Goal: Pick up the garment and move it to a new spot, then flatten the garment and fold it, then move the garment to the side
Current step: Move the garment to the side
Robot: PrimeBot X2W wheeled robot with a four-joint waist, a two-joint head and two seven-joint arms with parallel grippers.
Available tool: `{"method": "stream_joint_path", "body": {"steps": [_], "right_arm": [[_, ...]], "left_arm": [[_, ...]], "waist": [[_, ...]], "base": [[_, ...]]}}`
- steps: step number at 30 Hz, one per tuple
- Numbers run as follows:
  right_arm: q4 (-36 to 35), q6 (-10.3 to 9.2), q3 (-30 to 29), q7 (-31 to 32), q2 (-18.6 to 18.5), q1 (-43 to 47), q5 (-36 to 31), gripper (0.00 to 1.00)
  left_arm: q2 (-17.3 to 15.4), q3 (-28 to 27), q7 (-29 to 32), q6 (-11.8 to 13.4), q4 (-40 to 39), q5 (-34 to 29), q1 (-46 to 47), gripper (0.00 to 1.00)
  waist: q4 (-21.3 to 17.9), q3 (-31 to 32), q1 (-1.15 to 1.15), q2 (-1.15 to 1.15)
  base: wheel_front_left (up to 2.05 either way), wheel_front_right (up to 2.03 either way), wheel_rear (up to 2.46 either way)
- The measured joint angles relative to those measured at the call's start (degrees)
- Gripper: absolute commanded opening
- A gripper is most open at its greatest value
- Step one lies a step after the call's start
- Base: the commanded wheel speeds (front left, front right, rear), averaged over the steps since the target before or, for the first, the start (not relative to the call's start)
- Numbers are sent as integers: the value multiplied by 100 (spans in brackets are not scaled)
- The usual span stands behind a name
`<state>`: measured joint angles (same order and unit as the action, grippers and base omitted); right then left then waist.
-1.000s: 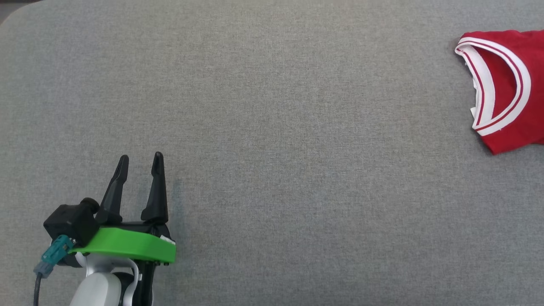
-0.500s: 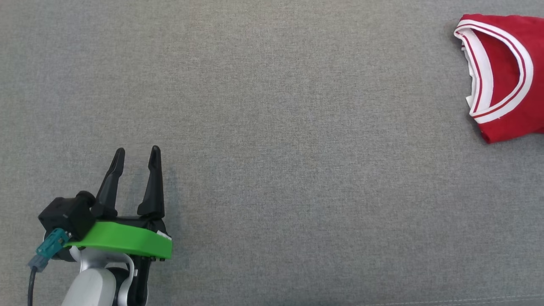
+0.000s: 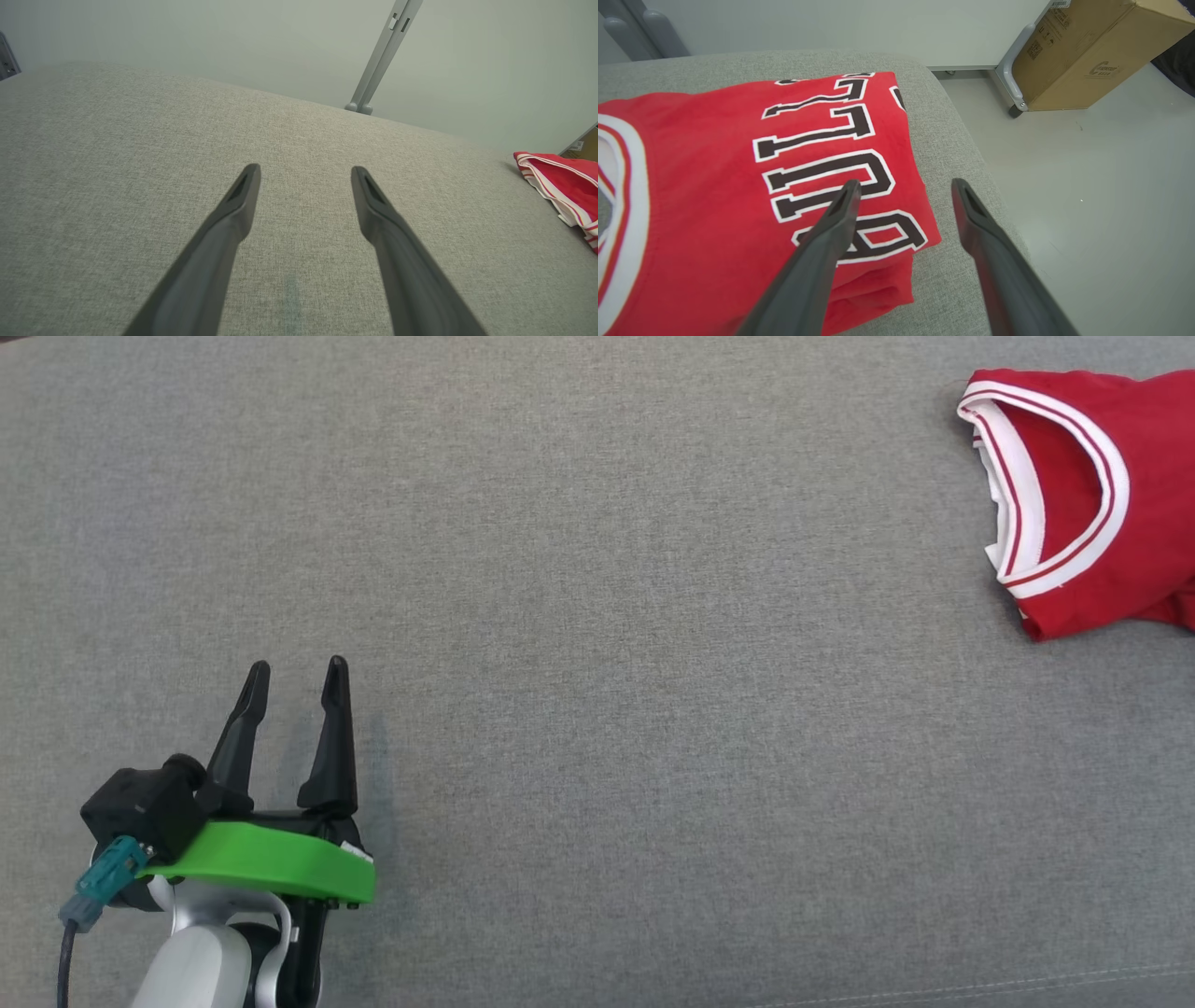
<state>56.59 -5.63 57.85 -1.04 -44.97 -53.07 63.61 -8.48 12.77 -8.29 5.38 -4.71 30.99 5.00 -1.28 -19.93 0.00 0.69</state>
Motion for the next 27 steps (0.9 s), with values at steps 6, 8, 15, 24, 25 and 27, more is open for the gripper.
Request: {"method": "stream_joint_path", "body": {"steps": [6, 8, 15, 24, 25, 27], "right_arm": [[-59, -1, 13, -341, 2, -126, -153, 100], [-125, -1, 18, -481, 1, -251, -207, 100], [-494, 58, 162, -1082, 149, -627, -672, 100], [-993, 155, 294, -1314, 563, -617, -989, 100], [-1062, 152, 292, -1322, 635, -603, -1015, 100], [-1206, 148, 282, -1356, 797, -509, -1025, 100]], "left_arm": [[34, 51, -8, -4, 0, 3, 0, 100], [60, 82, -24, -20, 7, 11, 1, 100], [204, 148, -138, -77, 90, 56, 1, 100], [281, 97, -245, -74, 366, 107, -66, 100], [296, 66, -272, -60, 397, 110, -94, 100], [307, 47, -296, -57, 434, 110, -152, 100]], "waist": [[-128, 134, 0, 0], [-181, 209, 0, 0], [-380, 551, 0, 0], [-660, 1158, 0, 0], [-682, 1219, 0, 0], [-721, 1342, 0, 0]], "base": [[0, 0, 0], [0, 0, 0], [0, 0, 0], [0, 0, 0], [0, 0, 0], [0, 0, 0]]}}
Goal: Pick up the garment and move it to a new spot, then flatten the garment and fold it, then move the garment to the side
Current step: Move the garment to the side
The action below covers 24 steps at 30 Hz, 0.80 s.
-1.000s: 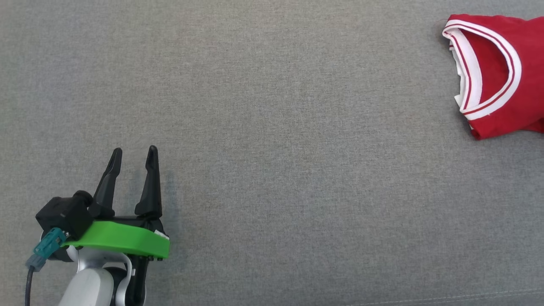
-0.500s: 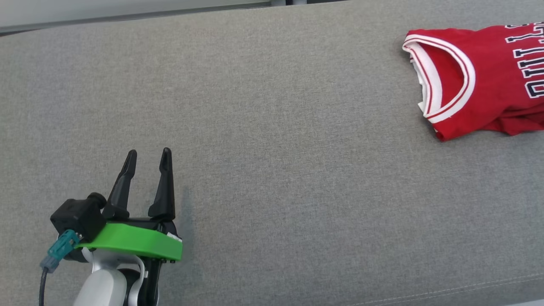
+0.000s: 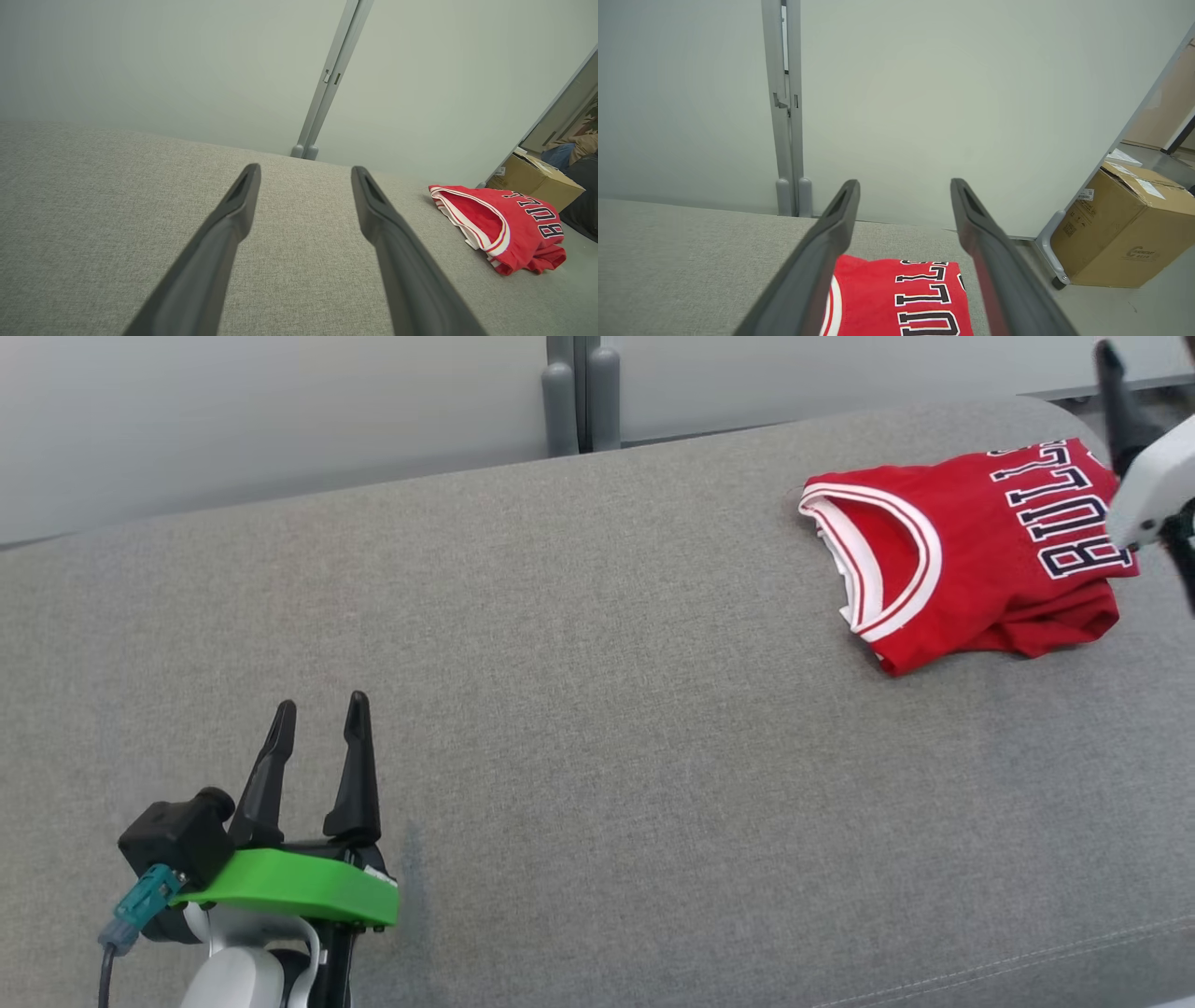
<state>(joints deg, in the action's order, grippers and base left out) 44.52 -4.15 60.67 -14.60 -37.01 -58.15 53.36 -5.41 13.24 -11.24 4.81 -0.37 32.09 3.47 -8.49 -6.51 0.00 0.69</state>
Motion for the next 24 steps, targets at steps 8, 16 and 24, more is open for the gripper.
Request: {"method": "stream_joint_path", "body": {"steps": [8, 16, 24], "right_arm": [[-753, -176, -498, 1, 557, 681, -4, 100], [-1616, -301, -1258, 1, 814, 1339, -296, 100], [-2146, -303, -1975, 1, 1107, 2295, -765, 100]], "left_arm": [[74, -81, -93, 60, 166, -4, -79, 100], [78, -227, -142, 127, 201, -135, -179, 100], [86, -327, -143, 135, 288, -250, -385, 100]], "waist": [[-34, 440, 0, 0], [174, 644, 0, 0], [399, 723, 0, 0]], "base": [[0, 0, 0], [0, 0, 0], [0, 0, 0]]}}
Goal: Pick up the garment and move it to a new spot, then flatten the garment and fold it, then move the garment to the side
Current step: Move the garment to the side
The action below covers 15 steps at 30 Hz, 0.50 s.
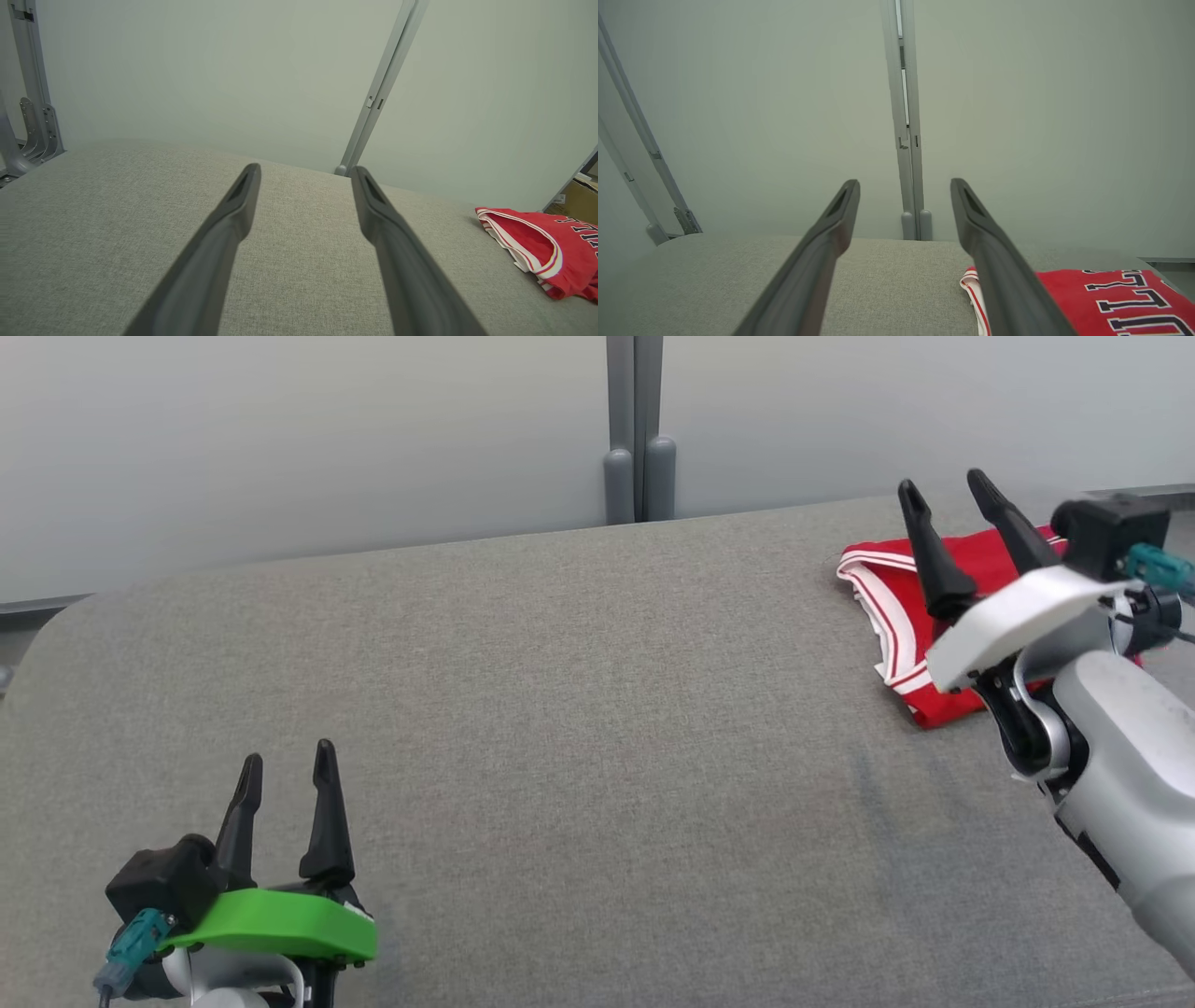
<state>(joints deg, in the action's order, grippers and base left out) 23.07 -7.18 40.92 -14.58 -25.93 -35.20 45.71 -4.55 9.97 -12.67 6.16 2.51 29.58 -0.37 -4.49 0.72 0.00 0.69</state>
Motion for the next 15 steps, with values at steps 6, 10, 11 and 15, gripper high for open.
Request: {"method": "stream_joint_path", "body": {"steps": [6, 10, 11, 15], "right_arm": [[18, -1, -800, 0, 236, 976, -350, 100], [-93, -1, -949, 0, 598, 1544, -658, 100], [-148, 0, -1000, 0, 659, 1659, -759, 100], [-346, -1, -1277, 0, 773, 1978, -1114, 100]], "left_arm": [[14, -78, -9, 49, 4, -75, -161, 100], [23, -187, -52, 51, 2, -113, -263, 100], [26, -210, -54, 51, 1, -113, -275, 100], [41, -230, -56, 54, 0, -113, -360, 100]], "waist": [[140, 12, 0, 0], [172, 3, 0, 0], [174, 1, 0, 0], [180, -14, 0, 0]], "base": [[0, 0, 0], [0, 0, 0], [0, 0, 0], [0, 0, 0]]}}
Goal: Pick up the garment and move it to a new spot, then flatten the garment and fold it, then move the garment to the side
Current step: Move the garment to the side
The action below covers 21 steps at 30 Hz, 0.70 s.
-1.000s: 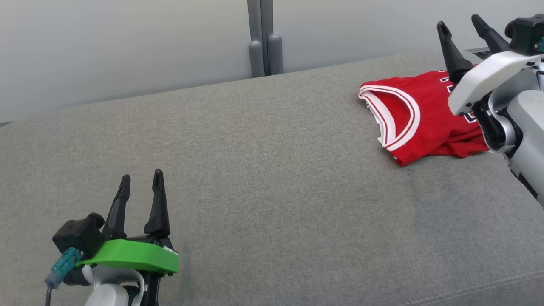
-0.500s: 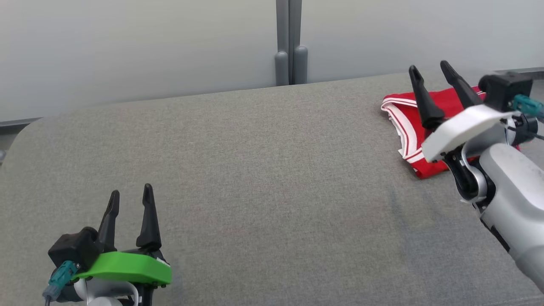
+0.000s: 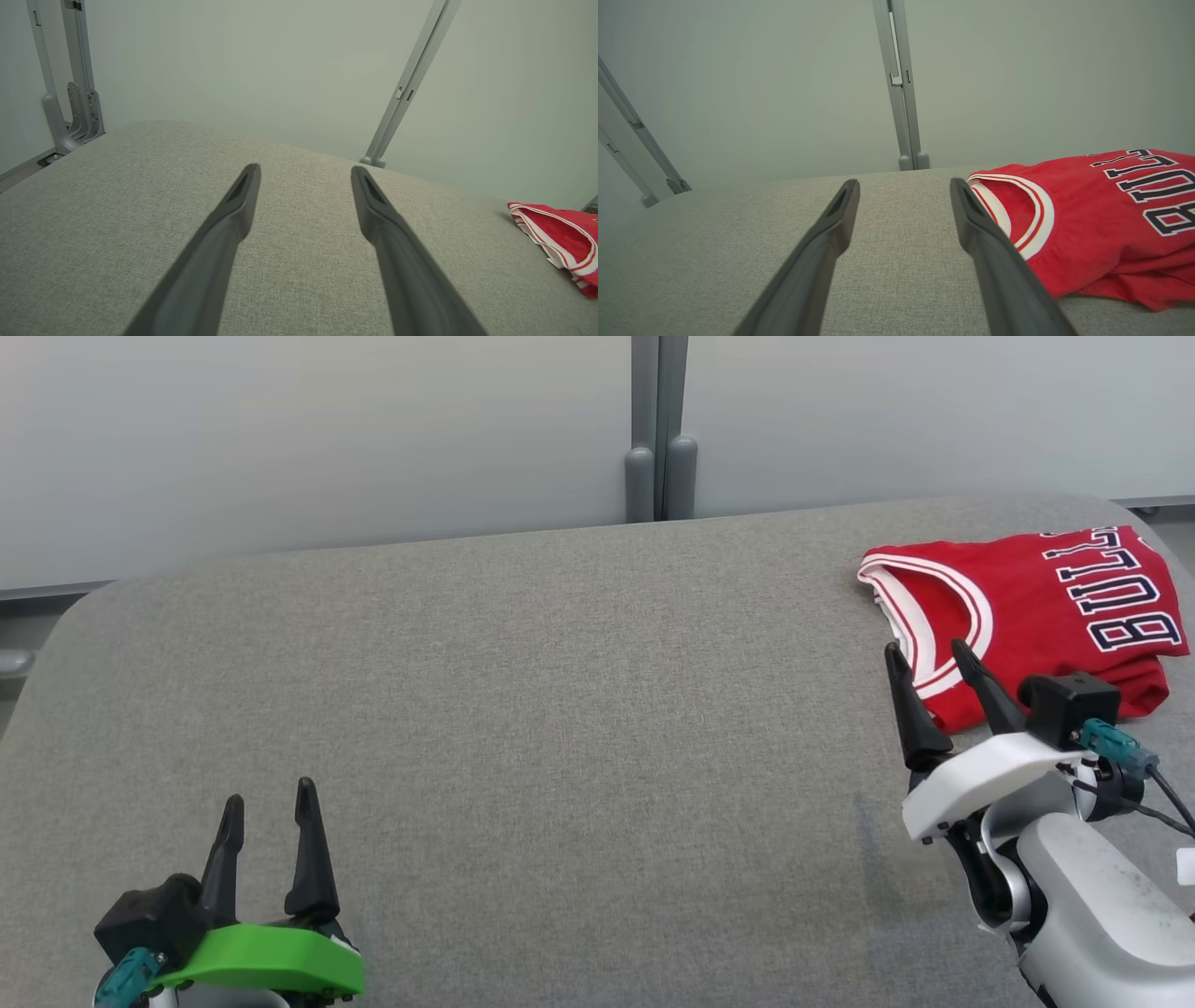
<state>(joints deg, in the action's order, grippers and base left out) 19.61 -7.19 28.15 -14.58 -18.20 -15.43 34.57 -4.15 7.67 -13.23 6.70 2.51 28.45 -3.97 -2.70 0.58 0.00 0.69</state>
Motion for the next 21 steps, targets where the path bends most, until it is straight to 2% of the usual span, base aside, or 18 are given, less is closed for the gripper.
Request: {"method": "stream_joint_path", "body": {"steps": [8, 13, 21], "right_arm": [[-448, 0, -742, 0, 318, 549, -706, 100], [-632, 0, -806, 0, 586, 960, -966, 100], [-864, 0, -958, 0, 793, 1300, -1303, 100]], "left_arm": [[26, 0, -1, 14, -23, -57, -87, 100], [43, 2, -2, 15, -27, -69, -104, 100], [71, 48, -44, 15, -2, -168, -127, 100]], "waist": [[-2, -36, 0, 0], [2, -44, 0, 0], [17, -41, 0, 0]], "base": [[0, 0, 0], [0, 0, 0], [0, 0, 0]]}}
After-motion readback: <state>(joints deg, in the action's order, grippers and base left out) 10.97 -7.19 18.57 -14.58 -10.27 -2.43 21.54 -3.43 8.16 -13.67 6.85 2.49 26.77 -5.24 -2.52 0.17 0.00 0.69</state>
